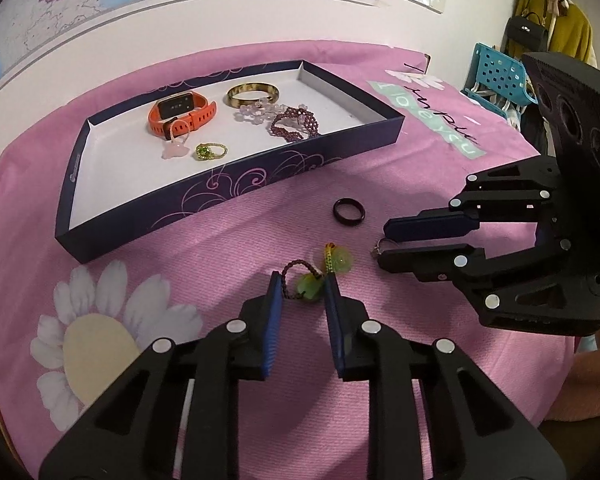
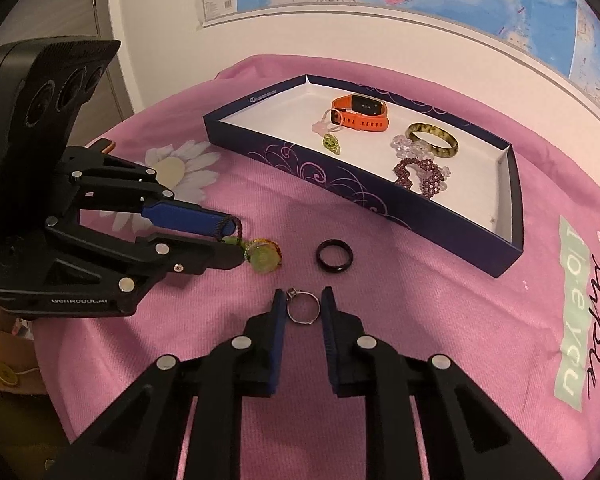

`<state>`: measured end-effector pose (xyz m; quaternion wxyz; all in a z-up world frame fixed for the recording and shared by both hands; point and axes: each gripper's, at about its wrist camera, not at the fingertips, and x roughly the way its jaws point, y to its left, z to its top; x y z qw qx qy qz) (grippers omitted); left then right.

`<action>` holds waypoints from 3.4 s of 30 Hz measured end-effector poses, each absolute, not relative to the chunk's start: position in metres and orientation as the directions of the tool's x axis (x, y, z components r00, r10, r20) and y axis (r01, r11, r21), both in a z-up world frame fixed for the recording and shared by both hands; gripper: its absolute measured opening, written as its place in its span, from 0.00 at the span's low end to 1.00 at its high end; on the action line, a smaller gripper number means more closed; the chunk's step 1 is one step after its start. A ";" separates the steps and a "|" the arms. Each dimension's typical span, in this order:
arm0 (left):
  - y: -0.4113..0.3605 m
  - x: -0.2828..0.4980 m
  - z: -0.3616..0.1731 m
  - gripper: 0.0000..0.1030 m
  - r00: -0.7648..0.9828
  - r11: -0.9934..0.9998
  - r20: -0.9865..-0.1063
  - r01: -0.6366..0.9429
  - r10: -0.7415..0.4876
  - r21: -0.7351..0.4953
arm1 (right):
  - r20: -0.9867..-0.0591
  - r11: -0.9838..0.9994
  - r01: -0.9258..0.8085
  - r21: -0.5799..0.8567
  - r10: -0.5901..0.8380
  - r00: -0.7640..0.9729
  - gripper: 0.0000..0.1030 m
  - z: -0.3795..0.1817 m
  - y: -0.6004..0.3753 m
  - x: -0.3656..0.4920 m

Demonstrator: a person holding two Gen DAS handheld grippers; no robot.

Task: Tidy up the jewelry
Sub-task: 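Grasp the green hair tie with the left tool while the right tool grasps the silver ring, then carry the hair tie with the left tool while the right tool carries the silver ring into the tray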

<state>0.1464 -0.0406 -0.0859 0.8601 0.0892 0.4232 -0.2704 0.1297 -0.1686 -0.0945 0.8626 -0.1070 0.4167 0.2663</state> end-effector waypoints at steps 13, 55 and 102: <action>-0.034 0.141 -0.073 0.20 0.529 0.856 -0.746 0.507 -0.403 -0.102 | -0.736 0.850 -0.514 0.113 0.419 0.531 0.16 -0.085 -0.180 0.128; -0.014 0.173 -0.029 0.20 0.661 0.903 -0.643 0.414 -0.385 -0.116 | -0.611 0.875 -0.462 0.143 0.445 0.655 0.16 -0.045 -0.198 0.160; -0.016 0.246 -0.055 0.21 0.626 0.937 -0.719 0.332 -0.303 -0.105 | -0.679 0.911 -0.393 0.127 0.369 0.635 0.16 -0.065 -0.187 0.236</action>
